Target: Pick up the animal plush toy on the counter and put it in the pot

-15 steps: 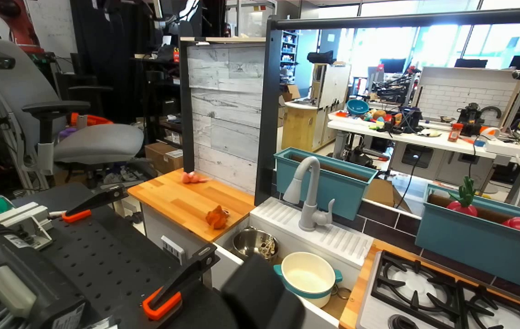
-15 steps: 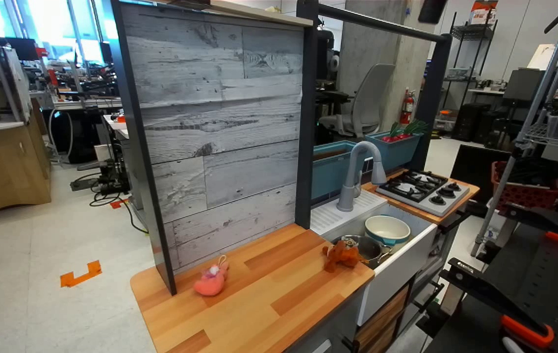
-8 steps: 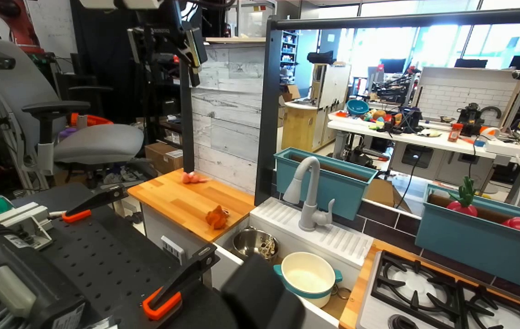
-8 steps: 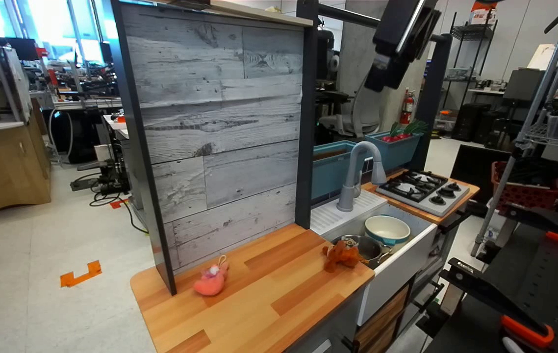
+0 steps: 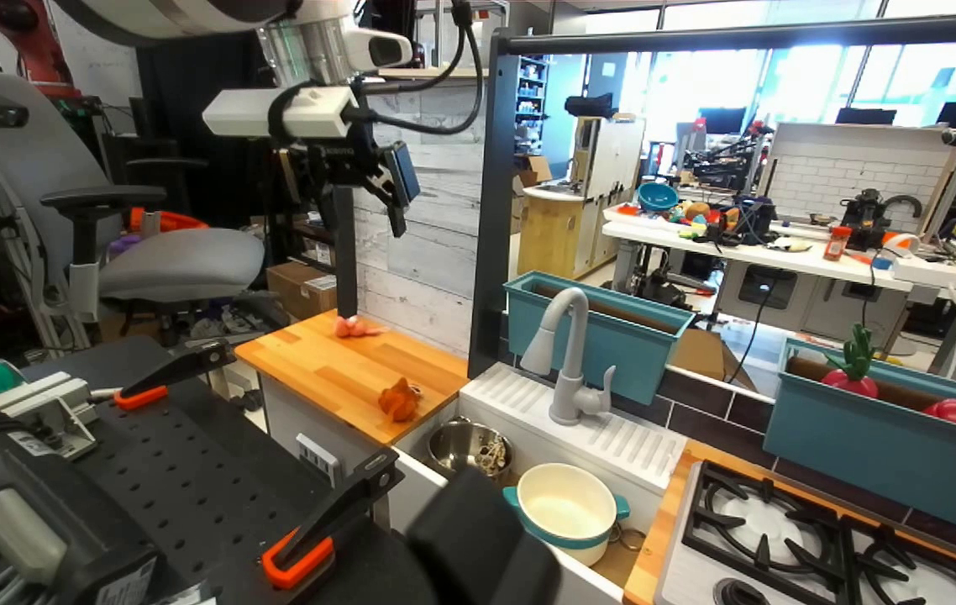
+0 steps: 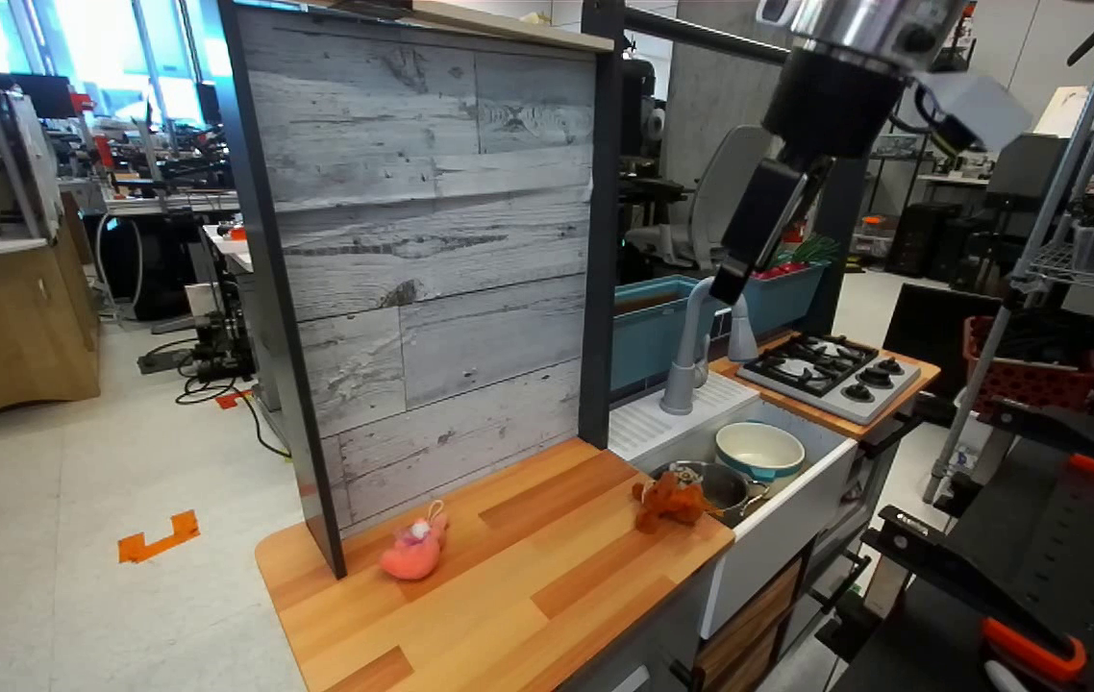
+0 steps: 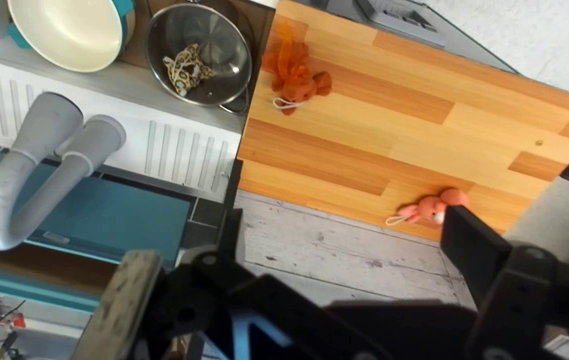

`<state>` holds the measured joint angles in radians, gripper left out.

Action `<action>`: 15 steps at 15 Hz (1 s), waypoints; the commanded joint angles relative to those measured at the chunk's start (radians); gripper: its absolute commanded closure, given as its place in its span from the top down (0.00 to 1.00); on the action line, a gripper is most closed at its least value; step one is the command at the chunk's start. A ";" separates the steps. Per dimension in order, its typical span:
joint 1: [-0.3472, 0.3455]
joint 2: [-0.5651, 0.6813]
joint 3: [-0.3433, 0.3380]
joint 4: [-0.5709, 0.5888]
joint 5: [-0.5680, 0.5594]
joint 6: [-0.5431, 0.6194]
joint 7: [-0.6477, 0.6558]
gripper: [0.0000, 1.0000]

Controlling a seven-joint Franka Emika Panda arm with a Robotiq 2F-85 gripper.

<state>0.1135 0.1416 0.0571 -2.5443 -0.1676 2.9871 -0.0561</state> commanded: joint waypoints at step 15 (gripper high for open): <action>-0.023 0.386 -0.041 0.129 0.077 0.059 0.068 1.00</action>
<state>0.1184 0.4712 -0.0071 -2.4469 -0.1260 3.0132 0.0188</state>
